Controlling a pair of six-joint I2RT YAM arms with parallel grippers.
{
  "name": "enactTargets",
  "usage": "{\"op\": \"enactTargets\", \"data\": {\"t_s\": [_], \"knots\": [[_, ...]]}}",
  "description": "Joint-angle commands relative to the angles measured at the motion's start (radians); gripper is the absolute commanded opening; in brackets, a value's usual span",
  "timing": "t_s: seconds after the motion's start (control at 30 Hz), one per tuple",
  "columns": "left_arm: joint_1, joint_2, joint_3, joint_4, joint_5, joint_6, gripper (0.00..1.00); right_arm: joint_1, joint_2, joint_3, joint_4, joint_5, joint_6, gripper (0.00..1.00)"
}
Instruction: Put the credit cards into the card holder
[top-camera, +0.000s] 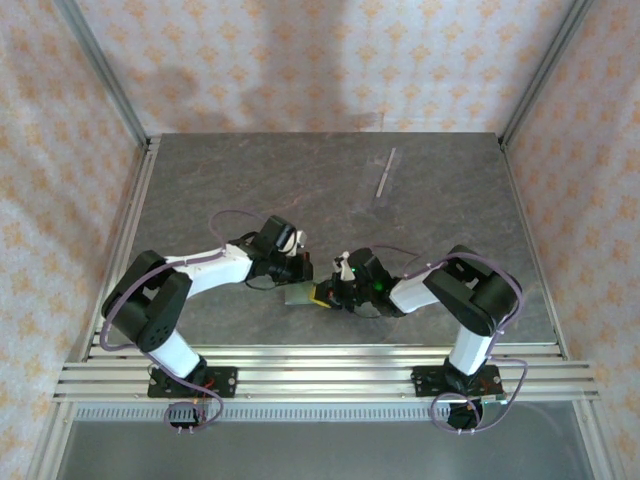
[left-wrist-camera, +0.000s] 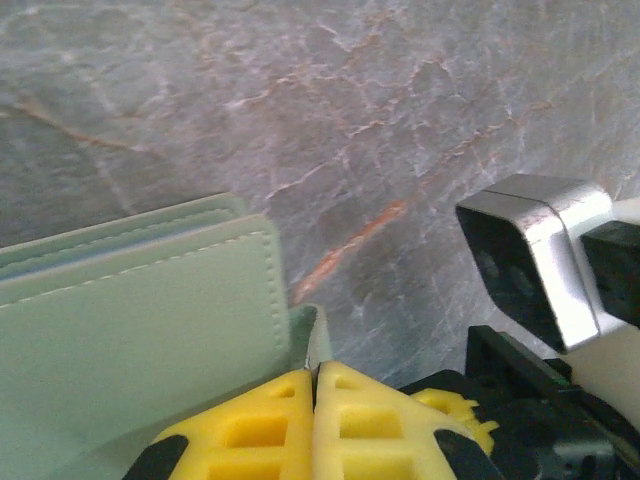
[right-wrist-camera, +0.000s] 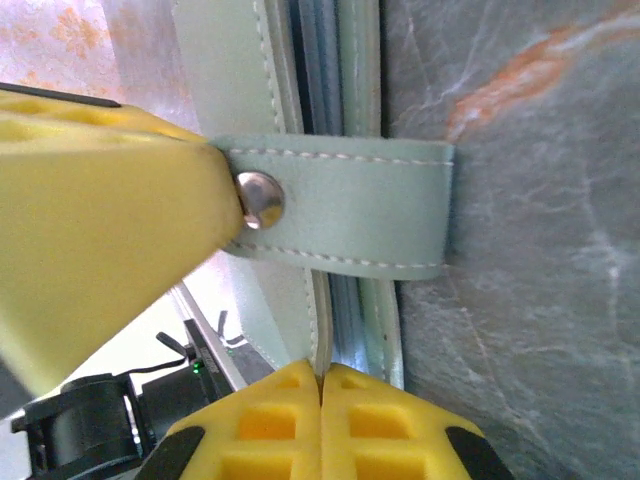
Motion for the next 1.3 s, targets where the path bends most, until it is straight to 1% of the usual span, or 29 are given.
{"op": "enactTargets", "data": {"t_s": [0.0, 0.17, 0.4, 0.63, 0.8, 1.03, 1.27], "knots": [[0.021, -0.059, -0.033, -0.017, -0.002, 0.017, 0.00, 0.005, 0.002, -0.019, -0.027, 0.039, -0.021, 0.00], [0.052, -0.078, -0.085, -0.010, 0.004, 0.017, 0.00, 0.005, -0.002, -0.019, -0.058, 0.056, -0.027, 0.00], [0.068, -0.079, -0.114, 0.017, 0.004, 0.020, 0.00, 0.005, -0.001, -0.002, -0.097, 0.056, -0.042, 0.00], [0.068, -0.061, -0.108, 0.060, 0.033, 0.000, 0.00, 0.005, -0.001, 0.005, -0.114, 0.054, -0.046, 0.00], [0.057, -0.040, -0.117, 0.118, 0.073, -0.041, 0.00, 0.005, 0.008, 0.009, -0.114, 0.052, -0.049, 0.00], [0.059, -0.046, -0.128, 0.072, 0.031, -0.018, 0.00, 0.004, 0.002, 0.012, -0.126, 0.050, -0.056, 0.00], [0.060, -0.033, -0.126, 0.072, 0.025, -0.014, 0.00, 0.005, -0.003, 0.008, -0.131, 0.053, -0.059, 0.00]]}}
